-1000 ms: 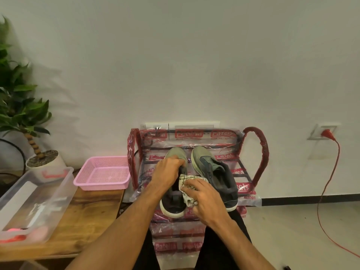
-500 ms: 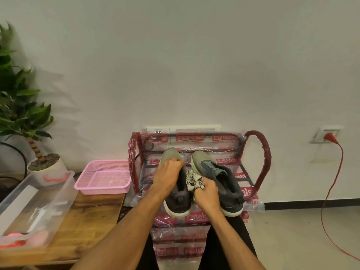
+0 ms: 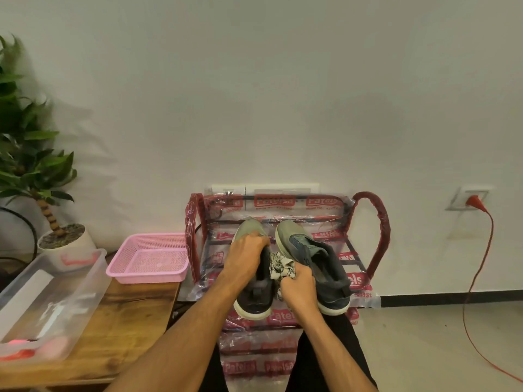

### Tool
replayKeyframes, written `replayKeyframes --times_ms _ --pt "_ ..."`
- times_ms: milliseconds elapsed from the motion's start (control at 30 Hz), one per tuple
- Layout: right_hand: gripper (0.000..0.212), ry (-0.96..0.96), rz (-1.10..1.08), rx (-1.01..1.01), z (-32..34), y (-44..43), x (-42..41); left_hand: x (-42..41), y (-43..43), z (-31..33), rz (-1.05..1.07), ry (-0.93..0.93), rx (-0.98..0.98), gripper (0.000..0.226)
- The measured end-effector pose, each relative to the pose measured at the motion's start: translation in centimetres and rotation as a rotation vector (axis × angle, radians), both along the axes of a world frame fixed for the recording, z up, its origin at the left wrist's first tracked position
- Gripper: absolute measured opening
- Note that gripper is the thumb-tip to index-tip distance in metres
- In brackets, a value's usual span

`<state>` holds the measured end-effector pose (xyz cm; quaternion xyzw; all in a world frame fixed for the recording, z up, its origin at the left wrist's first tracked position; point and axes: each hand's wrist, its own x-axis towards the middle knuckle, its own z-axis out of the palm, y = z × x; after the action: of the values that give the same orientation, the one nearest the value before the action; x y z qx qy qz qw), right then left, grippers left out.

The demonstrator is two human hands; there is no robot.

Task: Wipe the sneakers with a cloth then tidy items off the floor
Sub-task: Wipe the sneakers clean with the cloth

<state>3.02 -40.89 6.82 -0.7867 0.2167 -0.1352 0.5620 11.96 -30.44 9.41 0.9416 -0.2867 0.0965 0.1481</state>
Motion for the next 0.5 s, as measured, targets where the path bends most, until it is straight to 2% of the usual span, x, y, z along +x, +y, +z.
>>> replayKeyframes --times_ms 167,267,400,500 --pt "0.027 -0.008 -0.059 0.019 1.4 -1.0 -0.2 0.3 0.0 0.8 -0.004 0.070 -0.013 0.043" --pt "0.032 -0.080 -0.106 0.081 2.9 -2.4 -0.1 0.0 -0.5 1.7 -0.009 0.060 -0.096 0.050" --pt "0.038 -0.198 -0.169 0.216 6.0 -5.7 -0.8 -1.0 -2.4 3.2 -0.008 0.018 -0.195 0.035" --pt "0.040 -0.255 -0.258 0.277 7.6 -9.1 -1.3 -1.9 -5.0 3.5 -0.046 0.045 -0.179 0.036"
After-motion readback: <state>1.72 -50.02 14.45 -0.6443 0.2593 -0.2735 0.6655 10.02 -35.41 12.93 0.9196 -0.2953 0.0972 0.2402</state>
